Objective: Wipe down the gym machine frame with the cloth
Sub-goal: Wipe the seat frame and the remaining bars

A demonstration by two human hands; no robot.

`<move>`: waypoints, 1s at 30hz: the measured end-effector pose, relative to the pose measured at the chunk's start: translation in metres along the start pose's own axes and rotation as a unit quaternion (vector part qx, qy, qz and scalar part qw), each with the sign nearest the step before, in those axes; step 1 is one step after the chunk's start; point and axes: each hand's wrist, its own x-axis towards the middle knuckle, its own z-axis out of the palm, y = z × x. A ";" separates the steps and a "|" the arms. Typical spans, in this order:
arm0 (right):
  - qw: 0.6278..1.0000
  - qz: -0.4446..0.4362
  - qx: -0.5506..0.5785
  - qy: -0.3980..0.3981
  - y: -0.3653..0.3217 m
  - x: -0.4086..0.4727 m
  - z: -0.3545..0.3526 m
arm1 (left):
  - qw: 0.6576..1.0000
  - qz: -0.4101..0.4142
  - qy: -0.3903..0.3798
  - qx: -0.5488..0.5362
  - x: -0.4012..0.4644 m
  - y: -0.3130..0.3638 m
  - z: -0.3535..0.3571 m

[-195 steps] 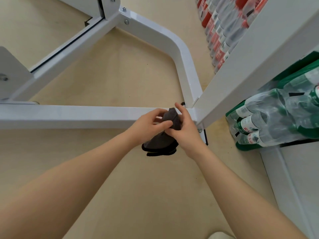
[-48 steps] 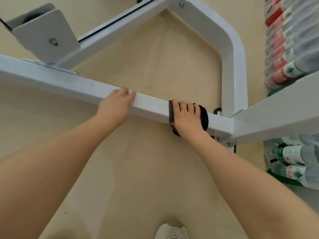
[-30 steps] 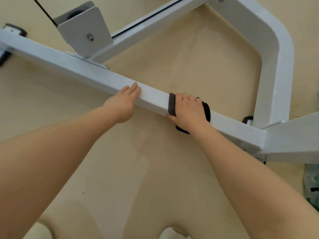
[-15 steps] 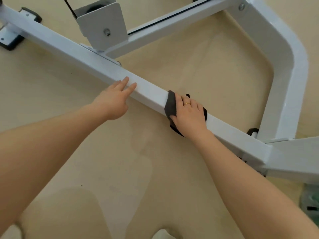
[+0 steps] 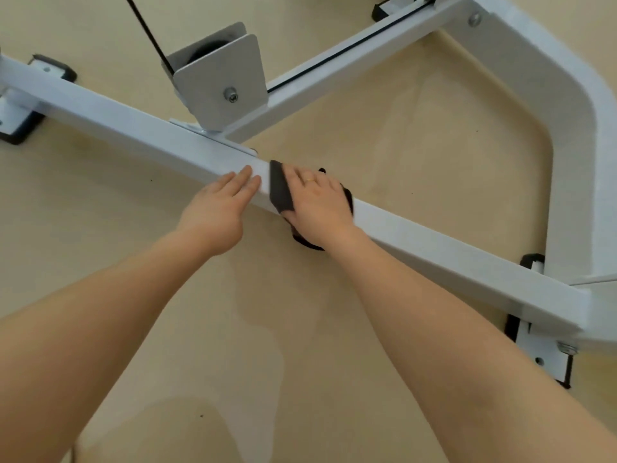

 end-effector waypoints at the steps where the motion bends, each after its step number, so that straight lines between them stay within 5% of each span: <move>1: 1.000 0.009 0.011 0.005 0.008 -0.007 -0.001 | 1.000 -0.007 -0.001 0.004 0.000 -0.003 -0.001; 7: 0.994 0.090 -0.039 0.040 0.002 -0.015 0.010 | 0.999 0.017 0.035 -0.002 0.008 -0.023 0.004; 15: 0.993 0.092 -0.054 0.043 -0.068 0.057 0.020 | 0.992 0.045 0.030 -0.118 0.011 -0.042 -0.001; 20: 0.996 0.060 -0.069 0.022 -0.031 0.023 0.014 | 0.993 0.008 -0.008 -0.114 0.011 -0.034 -0.005; 25: 0.987 0.146 -0.060 0.003 0.024 -0.041 0.003 | 0.996 -0.025 -0.031 -0.077 0.008 -0.015 -0.005; 30: 0.978 0.199 -0.069 0.000 -0.005 -0.028 0.006 | 0.994 -0.021 -0.020 -0.103 0.005 -0.016 -0.002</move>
